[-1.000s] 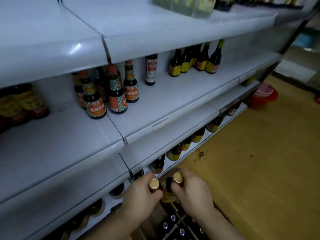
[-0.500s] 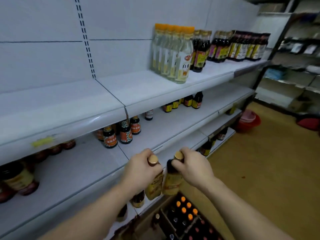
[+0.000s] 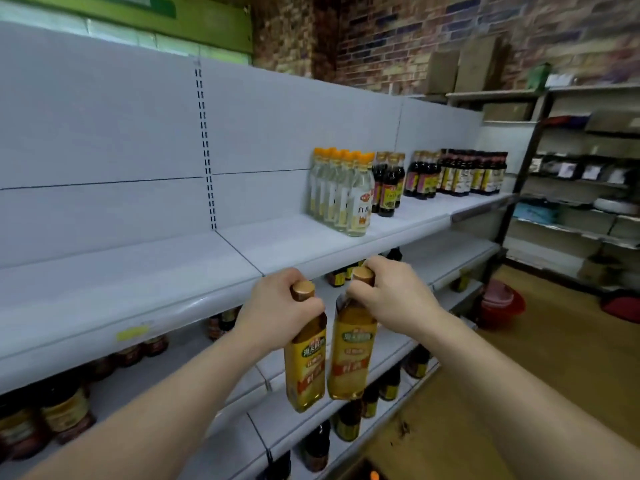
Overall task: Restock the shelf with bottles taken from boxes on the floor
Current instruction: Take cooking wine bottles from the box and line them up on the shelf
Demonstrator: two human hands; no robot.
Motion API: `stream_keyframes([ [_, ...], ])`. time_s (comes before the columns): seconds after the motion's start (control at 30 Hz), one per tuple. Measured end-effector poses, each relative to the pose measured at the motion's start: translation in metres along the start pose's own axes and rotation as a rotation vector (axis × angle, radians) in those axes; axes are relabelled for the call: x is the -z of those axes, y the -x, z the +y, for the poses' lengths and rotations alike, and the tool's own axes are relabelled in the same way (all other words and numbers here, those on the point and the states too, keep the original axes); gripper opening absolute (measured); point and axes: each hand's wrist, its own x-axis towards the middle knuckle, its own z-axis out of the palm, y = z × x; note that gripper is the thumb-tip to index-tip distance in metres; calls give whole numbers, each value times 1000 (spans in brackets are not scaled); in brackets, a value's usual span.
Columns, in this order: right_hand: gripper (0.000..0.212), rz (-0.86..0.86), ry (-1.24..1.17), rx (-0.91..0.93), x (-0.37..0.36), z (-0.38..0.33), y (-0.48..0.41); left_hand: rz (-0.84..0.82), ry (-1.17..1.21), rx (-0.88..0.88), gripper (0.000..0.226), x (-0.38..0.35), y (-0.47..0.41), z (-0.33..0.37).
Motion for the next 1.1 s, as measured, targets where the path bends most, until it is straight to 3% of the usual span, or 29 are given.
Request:
stream_keyframes([
  [0.53, 30, -73, -129, 111, 6, -65, 4, 50, -39, 36, 18, 90, 29, 3],
  [0.77, 29, -116, -178, 227, -3, -127, 16, 157, -60, 36, 10, 152, 65, -18],
  [1.1, 23, -168, -258, 344, -29, -245, 62, 271, -79, 90, 22, 266, 144, -36],
])
